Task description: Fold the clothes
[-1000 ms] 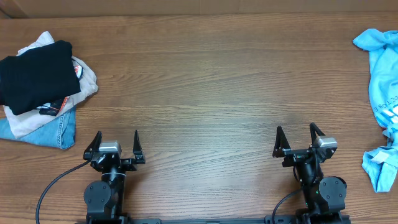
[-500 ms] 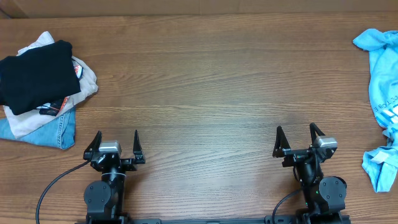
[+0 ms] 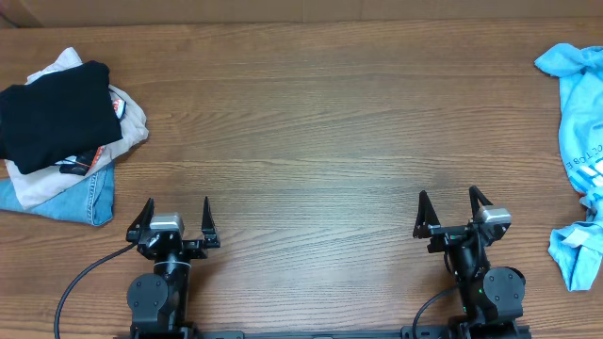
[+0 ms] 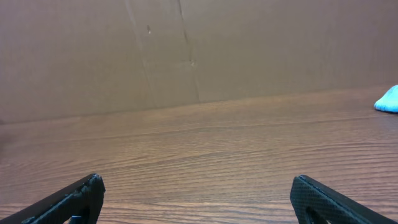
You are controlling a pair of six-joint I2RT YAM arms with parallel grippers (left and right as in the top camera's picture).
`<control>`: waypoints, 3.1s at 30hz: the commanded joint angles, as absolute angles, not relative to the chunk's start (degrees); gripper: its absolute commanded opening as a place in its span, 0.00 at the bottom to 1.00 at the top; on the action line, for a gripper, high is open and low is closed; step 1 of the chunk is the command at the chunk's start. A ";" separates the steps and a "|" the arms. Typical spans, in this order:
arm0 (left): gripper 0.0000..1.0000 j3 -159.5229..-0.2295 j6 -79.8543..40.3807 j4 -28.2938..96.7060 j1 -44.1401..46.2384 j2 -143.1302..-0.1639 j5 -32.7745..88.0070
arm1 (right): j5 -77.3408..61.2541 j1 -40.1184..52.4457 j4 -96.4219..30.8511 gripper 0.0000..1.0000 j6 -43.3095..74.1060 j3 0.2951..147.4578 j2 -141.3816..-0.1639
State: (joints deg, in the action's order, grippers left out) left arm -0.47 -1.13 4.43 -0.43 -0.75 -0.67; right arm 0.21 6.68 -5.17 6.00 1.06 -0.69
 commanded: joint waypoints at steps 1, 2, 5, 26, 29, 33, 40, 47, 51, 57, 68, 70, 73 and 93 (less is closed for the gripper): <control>1.00 -0.27 -1.69 4.36 -0.73 -0.25 -0.19 | -0.12 6.35 -4.82 1.00 5.93 0.45 -0.16; 1.00 -0.27 -1.69 4.36 -0.73 -0.25 -0.19 | -0.10 6.35 -4.82 1.00 5.96 0.45 -0.16; 1.00 -0.27 -1.67 4.36 -0.73 -0.25 -0.16 | -0.10 6.35 -4.82 1.00 5.93 0.45 -0.16; 1.00 -0.30 -5.13 3.73 -0.73 -0.25 1.54 | 0.12 6.35 -5.41 1.00 13.34 1.08 -0.19; 1.00 -1.30 -8.80 3.88 -0.73 -0.25 2.26 | 2.28 6.35 -7.79 1.00 13.78 3.29 -0.27; 1.00 -5.02 -10.96 4.95 -0.73 -0.30 4.75 | 6.04 6.35 -11.66 1.00 13.78 8.21 -2.24; 1.00 -14.68 -10.70 12.03 -0.73 -4.45 4.71 | 9.96 6.35 -16.51 1.00 13.76 19.25 -12.95; 1.00 -27.55 -7.11 21.02 -0.73 -18.00 4.71 | 14.15 6.35 -26.24 1.00 13.74 34.37 -32.88; 1.00 -36.05 -5.74 28.16 -0.73 -27.22 4.73 | 15.84 6.24 -33.10 1.00 13.61 43.38 -45.76; 1.00 -46.96 -5.76 39.77 -0.73 -39.90 4.78 | 13.08 4.73 -40.47 1.00 13.56 53.63 -63.22; 1.00 -50.30 -6.02 42.70 -0.73 -48.66 6.90 | 15.59 -4.95 -40.88 1.00 25.28 54.83 -71.77; 1.00 -50.30 -6.00 42.85 -0.73 -48.88 7.07 | 15.62 -11.00 -40.84 1.00 27.31 54.83 -71.81; 1.00 -50.30 -6.02 42.83 -0.73 -48.88 7.11 | 15.59 -20.21 -40.32 1.00 29.91 54.83 -72.23; 1.00 -50.30 -6.04 42.83 -0.73 -49.12 7.14 | 15.49 -47.05 -31.00 0.87 31.77 54.76 -92.14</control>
